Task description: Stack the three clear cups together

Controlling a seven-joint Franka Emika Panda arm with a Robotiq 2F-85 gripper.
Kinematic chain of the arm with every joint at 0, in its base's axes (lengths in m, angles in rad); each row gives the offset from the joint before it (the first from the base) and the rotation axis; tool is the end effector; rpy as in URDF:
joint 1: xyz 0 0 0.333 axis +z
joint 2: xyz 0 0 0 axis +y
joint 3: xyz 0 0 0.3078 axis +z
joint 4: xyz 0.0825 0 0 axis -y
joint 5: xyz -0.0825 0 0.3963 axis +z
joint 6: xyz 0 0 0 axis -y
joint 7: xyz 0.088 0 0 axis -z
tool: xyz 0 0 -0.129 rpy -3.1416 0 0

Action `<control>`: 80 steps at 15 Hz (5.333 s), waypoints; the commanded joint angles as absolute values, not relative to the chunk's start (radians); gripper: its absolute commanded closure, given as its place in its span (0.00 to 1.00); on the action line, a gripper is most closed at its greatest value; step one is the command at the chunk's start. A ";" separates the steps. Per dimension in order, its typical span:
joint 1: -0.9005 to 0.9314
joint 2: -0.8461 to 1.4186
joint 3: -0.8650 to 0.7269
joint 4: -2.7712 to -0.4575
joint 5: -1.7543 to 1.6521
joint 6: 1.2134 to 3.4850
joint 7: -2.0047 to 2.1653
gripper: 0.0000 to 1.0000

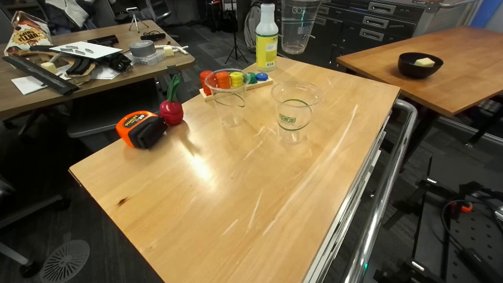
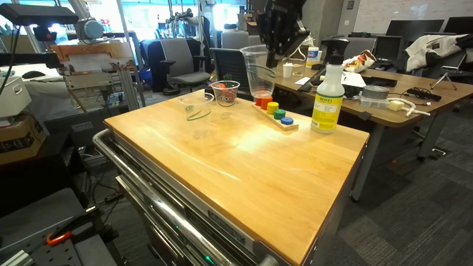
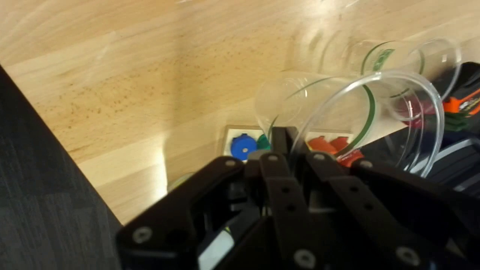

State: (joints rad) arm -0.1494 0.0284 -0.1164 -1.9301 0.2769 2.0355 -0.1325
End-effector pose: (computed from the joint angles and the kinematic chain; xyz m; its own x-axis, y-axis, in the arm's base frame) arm 0.5729 -0.1341 0.4458 0.9622 -0.2557 0.0942 -0.2274 -0.9439 -0.2396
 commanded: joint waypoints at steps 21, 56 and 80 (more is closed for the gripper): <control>-0.037 -0.059 -0.064 -2.130 0.328 1.901 -0.430 0.99; -0.009 0.300 0.037 -1.782 0.226 2.151 -0.188 0.00; -0.028 0.311 0.031 -1.756 0.229 2.116 -0.029 0.99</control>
